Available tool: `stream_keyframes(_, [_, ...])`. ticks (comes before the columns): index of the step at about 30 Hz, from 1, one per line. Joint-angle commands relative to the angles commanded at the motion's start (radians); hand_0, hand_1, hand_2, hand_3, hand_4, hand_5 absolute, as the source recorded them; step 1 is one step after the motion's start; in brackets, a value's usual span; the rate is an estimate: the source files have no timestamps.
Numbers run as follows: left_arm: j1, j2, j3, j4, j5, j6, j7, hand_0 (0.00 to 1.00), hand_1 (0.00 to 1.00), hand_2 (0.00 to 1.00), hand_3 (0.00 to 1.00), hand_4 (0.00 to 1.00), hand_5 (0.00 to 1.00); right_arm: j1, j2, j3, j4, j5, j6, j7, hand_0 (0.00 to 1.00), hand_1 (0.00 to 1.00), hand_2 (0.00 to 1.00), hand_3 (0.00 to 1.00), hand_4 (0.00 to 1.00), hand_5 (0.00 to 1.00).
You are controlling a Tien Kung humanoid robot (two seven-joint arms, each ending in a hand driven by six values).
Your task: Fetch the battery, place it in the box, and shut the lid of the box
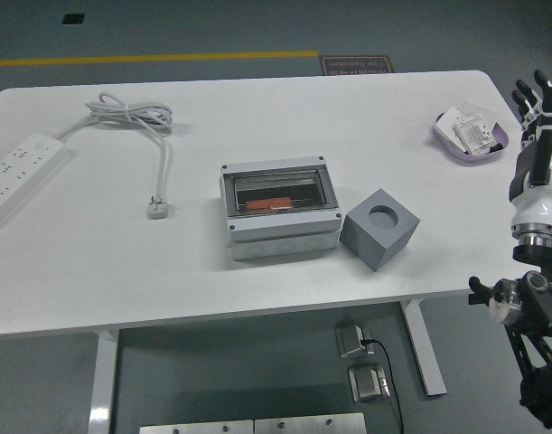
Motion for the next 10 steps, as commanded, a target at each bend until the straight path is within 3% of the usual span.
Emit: stream_keyframes(10, [-0.002, 0.003, 0.003, 0.0, 0.002, 0.014, -0.008, 0.701, 0.703, 0.705, 0.764, 0.676, 0.472, -0.002, 0.004, 0.004, -0.014, 0.022, -0.007, 0.004, 0.998, 0.81, 0.849, 0.848, 0.94, 0.998])
